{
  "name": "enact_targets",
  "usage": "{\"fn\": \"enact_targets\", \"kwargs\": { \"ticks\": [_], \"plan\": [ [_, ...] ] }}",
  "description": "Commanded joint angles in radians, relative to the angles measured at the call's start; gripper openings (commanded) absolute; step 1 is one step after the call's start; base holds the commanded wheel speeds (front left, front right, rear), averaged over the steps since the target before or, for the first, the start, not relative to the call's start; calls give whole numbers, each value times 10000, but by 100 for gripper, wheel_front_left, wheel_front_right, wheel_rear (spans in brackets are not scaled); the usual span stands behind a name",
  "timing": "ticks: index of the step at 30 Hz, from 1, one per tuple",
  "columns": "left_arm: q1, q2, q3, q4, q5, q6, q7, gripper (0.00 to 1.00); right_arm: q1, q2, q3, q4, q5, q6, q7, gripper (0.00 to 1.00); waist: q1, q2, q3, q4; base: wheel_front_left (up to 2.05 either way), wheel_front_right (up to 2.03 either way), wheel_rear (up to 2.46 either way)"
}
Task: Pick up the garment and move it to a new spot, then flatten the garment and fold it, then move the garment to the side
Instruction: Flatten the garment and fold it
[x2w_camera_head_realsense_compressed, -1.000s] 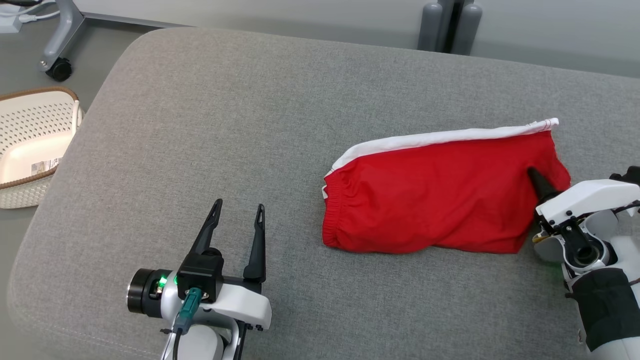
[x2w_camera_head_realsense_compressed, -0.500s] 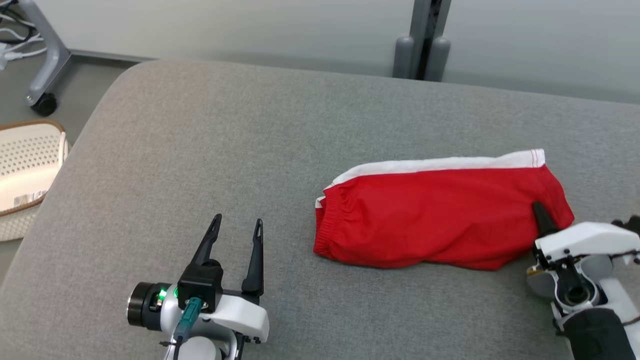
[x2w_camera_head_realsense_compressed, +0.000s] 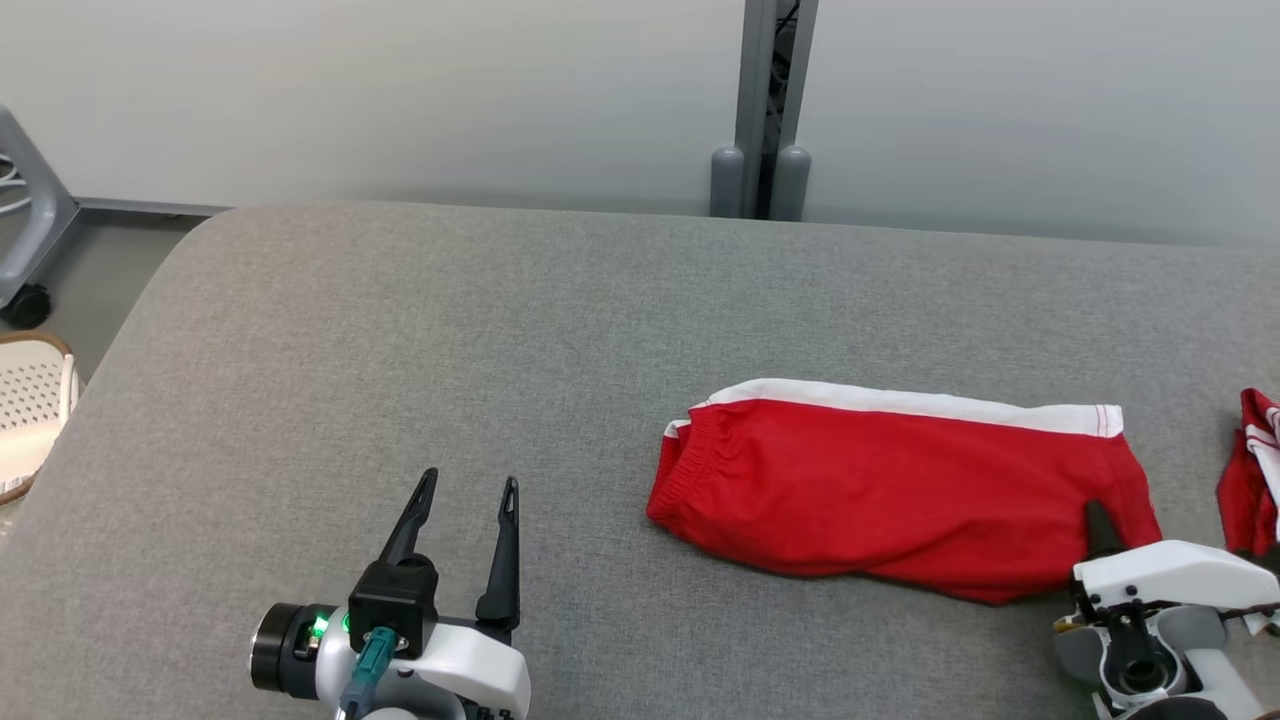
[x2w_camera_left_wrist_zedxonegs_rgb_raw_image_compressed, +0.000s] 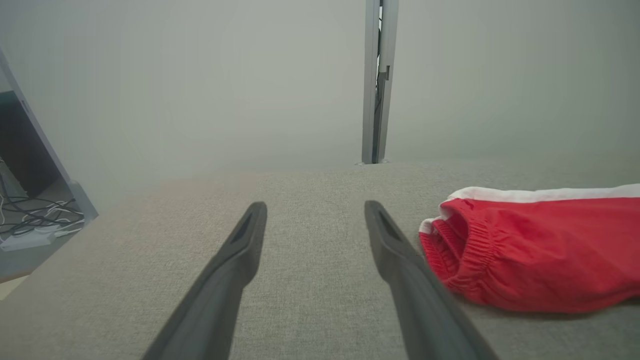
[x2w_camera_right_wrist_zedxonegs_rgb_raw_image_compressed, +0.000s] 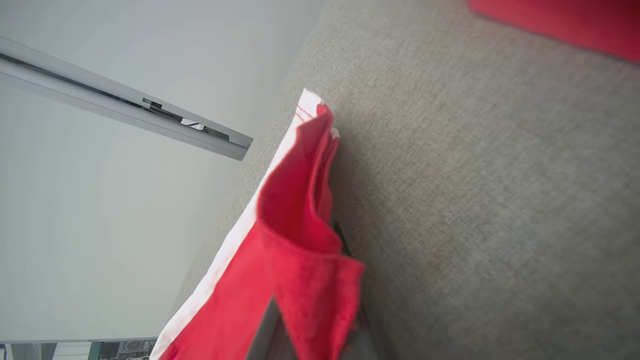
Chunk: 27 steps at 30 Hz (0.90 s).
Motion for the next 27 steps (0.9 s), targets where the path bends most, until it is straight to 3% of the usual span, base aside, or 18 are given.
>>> {"fn": "enact_targets", "kwargs": {
  "ticks": [1, 7, 16, 27],
  "plan": [
    [12, 36, 20, -13, -41, -50, -34, 100, 99, -33, 8, 44, -56, 7, -52, 0, 0, -1, -50, -53, 0, 0, 0],
    [32, 35, -54, 23, -96, -20, -34, 100, -284, -69, 67, 245, -340, 7, -348, 0, 0, -1, -110, -85, 0, 0, 0],
    [65, 35, 110, -38, -552, -20, -34, 100, -749, 26, 750, -483, -923, 7, -592, 0, 0, -1, -260, 131, 0, 0, 0],
    [115, 34, 1142, -218, -371, -144, -34, 100, -1132, 248, 2543, -1584, -1351, 7, -190, 0, 0, -1, -124, 567, 0, 0, 0]
  ]
}}
